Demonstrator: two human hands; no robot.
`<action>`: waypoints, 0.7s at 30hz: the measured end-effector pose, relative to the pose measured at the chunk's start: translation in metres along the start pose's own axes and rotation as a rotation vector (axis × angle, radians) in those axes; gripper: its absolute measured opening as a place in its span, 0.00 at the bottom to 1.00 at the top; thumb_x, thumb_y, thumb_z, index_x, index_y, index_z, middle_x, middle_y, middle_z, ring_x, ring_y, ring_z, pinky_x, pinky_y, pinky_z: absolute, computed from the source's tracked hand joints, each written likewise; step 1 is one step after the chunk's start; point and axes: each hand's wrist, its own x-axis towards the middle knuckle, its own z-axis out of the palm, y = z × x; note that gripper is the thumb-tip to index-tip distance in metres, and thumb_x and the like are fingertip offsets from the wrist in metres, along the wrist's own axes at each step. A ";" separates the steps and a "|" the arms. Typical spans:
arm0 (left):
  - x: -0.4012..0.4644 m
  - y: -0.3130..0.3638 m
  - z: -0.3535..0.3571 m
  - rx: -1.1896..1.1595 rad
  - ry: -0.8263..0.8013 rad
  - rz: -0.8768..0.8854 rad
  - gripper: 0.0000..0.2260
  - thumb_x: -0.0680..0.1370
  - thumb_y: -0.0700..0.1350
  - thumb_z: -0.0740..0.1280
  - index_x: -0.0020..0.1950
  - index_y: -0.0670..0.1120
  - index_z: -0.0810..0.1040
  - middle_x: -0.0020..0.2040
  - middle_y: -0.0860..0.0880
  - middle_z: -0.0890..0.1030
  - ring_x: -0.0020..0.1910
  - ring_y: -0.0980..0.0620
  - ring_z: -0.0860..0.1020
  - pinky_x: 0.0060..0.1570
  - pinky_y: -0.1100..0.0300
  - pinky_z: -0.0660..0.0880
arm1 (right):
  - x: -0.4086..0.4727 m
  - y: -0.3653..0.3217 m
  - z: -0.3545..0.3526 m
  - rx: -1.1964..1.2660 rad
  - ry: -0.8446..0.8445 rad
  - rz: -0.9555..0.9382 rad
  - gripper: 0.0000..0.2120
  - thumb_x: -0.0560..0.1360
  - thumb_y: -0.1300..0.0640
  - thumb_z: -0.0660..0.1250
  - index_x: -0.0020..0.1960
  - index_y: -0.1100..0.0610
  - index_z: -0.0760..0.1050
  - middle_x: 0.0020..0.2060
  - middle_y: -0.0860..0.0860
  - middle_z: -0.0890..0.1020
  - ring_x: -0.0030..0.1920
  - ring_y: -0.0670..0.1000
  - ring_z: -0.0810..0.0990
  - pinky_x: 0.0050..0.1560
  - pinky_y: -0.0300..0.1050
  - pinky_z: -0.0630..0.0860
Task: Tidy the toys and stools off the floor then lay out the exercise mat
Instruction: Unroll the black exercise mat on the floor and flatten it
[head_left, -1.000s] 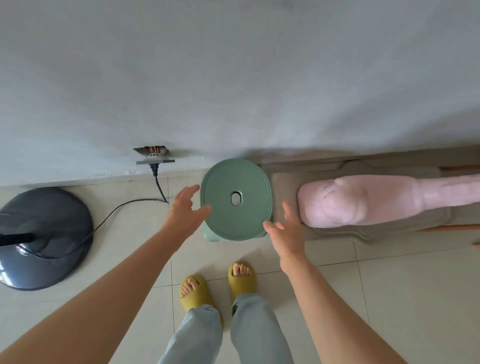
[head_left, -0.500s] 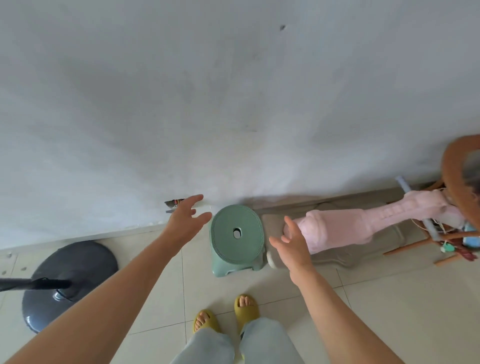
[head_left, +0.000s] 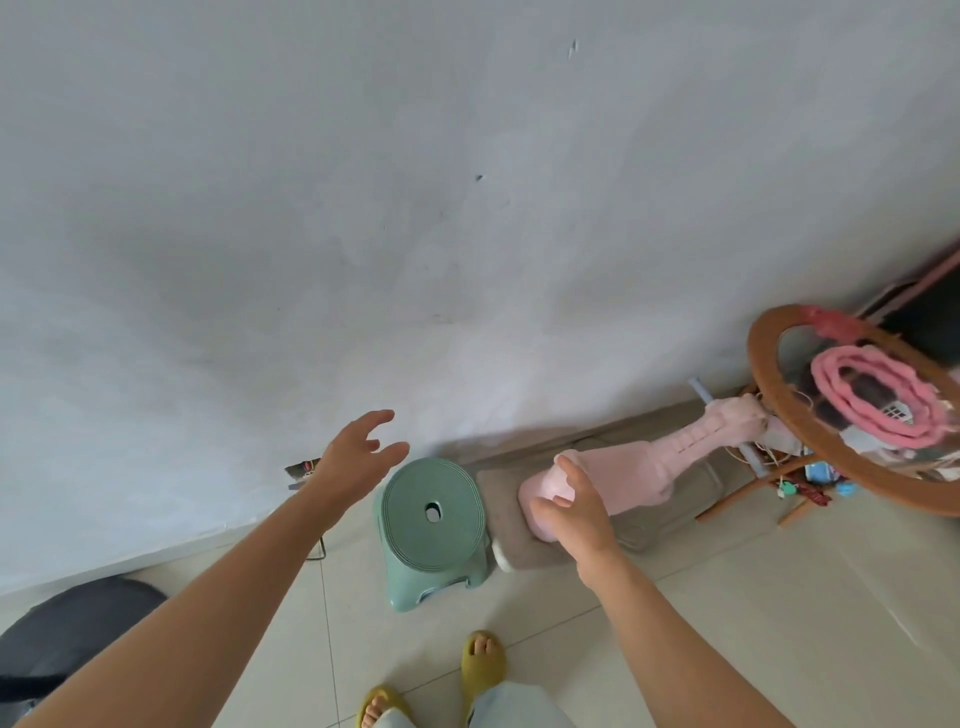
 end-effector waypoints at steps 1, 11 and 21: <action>-0.001 0.001 0.001 0.004 -0.003 -0.001 0.21 0.77 0.43 0.66 0.69 0.51 0.69 0.70 0.49 0.68 0.67 0.49 0.69 0.54 0.58 0.67 | 0.000 0.000 -0.002 0.004 0.003 -0.001 0.31 0.74 0.61 0.63 0.74 0.48 0.58 0.69 0.46 0.68 0.66 0.50 0.71 0.58 0.41 0.65; -0.004 0.044 0.058 0.080 -0.096 0.095 0.20 0.77 0.43 0.66 0.69 0.51 0.70 0.67 0.50 0.70 0.66 0.50 0.69 0.52 0.58 0.67 | -0.009 0.002 -0.080 0.115 0.133 -0.007 0.32 0.74 0.63 0.63 0.75 0.51 0.56 0.68 0.51 0.69 0.59 0.50 0.70 0.54 0.40 0.66; -0.023 0.107 0.230 0.199 -0.227 0.237 0.21 0.76 0.43 0.67 0.68 0.51 0.70 0.69 0.51 0.70 0.65 0.49 0.71 0.56 0.59 0.68 | -0.027 0.065 -0.237 0.204 0.300 -0.017 0.32 0.73 0.65 0.65 0.74 0.52 0.58 0.72 0.49 0.64 0.68 0.50 0.67 0.62 0.42 0.64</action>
